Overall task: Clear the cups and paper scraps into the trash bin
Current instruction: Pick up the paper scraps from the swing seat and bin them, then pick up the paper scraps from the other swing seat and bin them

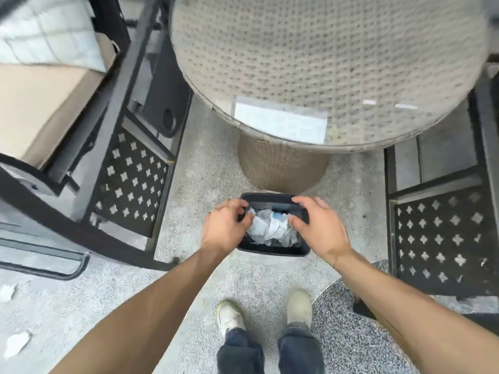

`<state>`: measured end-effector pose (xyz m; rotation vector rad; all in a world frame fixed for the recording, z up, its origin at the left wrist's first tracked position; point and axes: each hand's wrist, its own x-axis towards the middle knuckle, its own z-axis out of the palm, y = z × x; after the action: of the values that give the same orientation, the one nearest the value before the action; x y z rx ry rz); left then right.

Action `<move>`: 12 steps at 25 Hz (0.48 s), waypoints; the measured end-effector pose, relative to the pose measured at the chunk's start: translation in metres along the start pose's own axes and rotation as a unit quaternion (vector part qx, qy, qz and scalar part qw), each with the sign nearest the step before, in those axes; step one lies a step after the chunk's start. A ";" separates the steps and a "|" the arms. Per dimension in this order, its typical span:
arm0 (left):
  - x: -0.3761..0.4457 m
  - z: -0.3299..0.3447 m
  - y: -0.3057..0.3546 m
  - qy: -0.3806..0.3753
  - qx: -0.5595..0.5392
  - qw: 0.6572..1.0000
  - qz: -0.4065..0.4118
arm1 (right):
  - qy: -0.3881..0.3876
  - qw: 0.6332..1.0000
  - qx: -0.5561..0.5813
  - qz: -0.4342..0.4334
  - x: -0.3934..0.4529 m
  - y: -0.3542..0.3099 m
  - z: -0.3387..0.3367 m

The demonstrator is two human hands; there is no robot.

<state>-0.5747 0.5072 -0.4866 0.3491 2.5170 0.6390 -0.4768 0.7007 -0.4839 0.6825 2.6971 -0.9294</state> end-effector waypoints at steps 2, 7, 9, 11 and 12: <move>-0.023 -0.047 0.020 0.036 0.003 0.997 0.061 | 0.022 0.998 -0.037 -0.041 -0.019 -0.030 -0.039; -0.089 -0.179 0.073 0.124 0.066 0.968 0.206 | 0.114 0.981 -0.101 -0.124 -0.075 -0.123 -0.155; -0.118 -0.229 0.093 0.157 0.085 0.954 0.241 | 0.153 0.971 -0.119 -0.143 -0.100 -0.165 -0.196; -0.147 -0.266 0.110 0.190 0.102 0.940 0.263 | 0.178 0.961 -0.134 -0.167 -0.122 -0.200 -0.229; -0.161 -0.281 0.115 0.202 0.113 0.936 0.264 | 0.182 0.956 -0.143 -0.178 -0.131 -0.215 -0.242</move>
<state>-0.5783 0.4435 -0.1485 1.1067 2.9139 0.6699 -0.4783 0.6556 -0.1377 0.3376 3.2681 -0.4916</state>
